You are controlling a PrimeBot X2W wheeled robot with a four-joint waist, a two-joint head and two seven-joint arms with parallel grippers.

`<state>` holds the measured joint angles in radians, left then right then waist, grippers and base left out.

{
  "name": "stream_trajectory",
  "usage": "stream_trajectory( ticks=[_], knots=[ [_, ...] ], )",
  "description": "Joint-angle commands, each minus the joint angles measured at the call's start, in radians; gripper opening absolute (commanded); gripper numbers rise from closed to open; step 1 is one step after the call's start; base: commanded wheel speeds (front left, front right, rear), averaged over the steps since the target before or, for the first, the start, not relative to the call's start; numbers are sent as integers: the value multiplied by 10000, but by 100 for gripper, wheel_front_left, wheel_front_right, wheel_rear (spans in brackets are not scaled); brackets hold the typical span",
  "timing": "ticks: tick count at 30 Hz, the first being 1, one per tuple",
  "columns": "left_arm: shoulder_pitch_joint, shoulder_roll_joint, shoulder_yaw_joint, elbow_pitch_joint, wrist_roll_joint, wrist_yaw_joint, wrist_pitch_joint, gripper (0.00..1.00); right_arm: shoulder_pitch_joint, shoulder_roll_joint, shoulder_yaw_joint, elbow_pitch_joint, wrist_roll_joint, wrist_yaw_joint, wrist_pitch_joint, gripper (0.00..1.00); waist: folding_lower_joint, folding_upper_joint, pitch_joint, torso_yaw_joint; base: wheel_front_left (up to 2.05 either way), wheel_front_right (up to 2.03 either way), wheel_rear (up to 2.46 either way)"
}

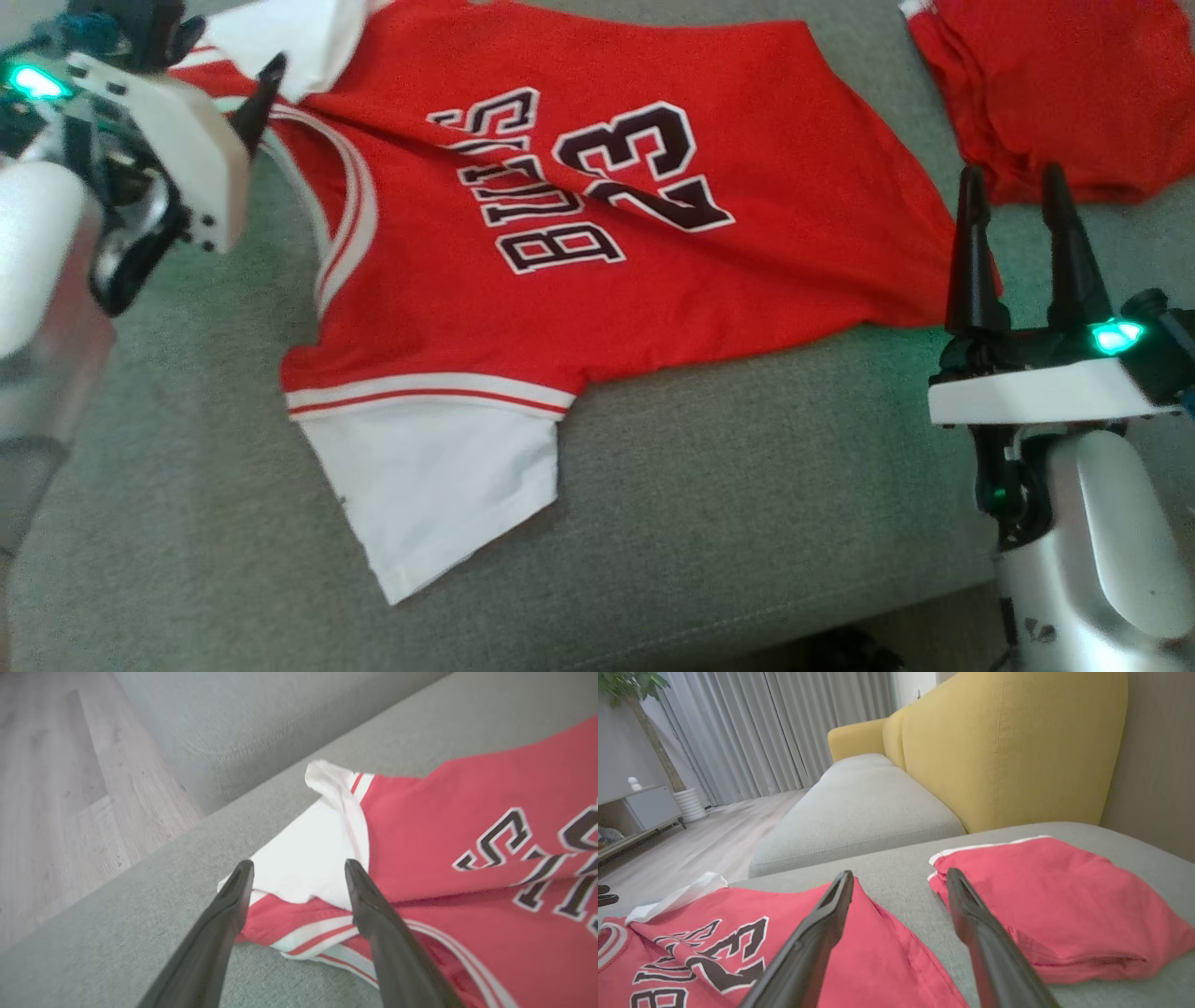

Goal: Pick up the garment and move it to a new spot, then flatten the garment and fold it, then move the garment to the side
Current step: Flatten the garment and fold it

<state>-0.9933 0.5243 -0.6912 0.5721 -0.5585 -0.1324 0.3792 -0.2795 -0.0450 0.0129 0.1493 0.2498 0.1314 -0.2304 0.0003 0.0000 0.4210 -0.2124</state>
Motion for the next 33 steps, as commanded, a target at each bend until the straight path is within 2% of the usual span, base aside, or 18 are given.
stream_trajectory(
  ticks=[1, 7, 13, 14, 15, 16, 19, 22, 28, 33],
  knots=[
    [-548, 444, 284, -215, -55, 19, 50, 100, -158, -53, 235, -245, 74, -7, -101, 100, -3, 0, 289, -281, 0, 0, 0],
    [-1114, 769, -653, 905, -608, 19, 699, 100, -214, -53, 373, -110, 149, -7, -231, 100, -3, 0, 521, -470, 0, 0, 0],
    [-1308, 953, -1712, 1252, -1333, 18, 1710, 100, -310, -53, 387, -121, 138, -7, -280, 100, -3, 0, 641, -579, 0, 0, 0],
    [-1340, 1018, -1882, 1250, -1485, 18, 1912, 64, -314, -53, 389, -130, 135, -7, -284, 100, -3, 0, 657, -593, 0, 0, 0],
    [-1381, 1093, -2045, 1217, -1623, 18, 2070, 16, -315, -53, 392, -138, 136, -7, -289, 100, -3, 0, 672, -606, 0, 0, 0],
    [-1436, 1186, -2182, 1167, -1743, 18, 2155, 0, -319, -53, 397, -144, 140, -7, -292, 100, -3, 0, 687, -620, 0, 0, 0],
    [-1798, 1487, -2349, 1131, -1719, 18, 1688, 0, -326, -53, 421, -145, 167, -7, -301, 100, -3, 0, 728, -655, 0, 0, 0],
    [-2302, 1603, -2375, 1376, -1061, 98, 432, 0, -331, -53, 447, -134, 180, -7, -306, 100, -3, 0, 756, -678, 0, 0, 0],
    [-3151, 1317, -2382, 2210, 18, 748, -1952, 0, -372, -53, 436, -198, 171, -7, -311, 100, -3, 0, 780, -671, 0, 0, 0],
    [-3710, 1034, -2314, 2997, 600, 1507, -3663, 0, -365, -53, 485, -229, 151, -7, -312, 100, -3, 0, 792, -684, 0, 0, 0]
  ],
)
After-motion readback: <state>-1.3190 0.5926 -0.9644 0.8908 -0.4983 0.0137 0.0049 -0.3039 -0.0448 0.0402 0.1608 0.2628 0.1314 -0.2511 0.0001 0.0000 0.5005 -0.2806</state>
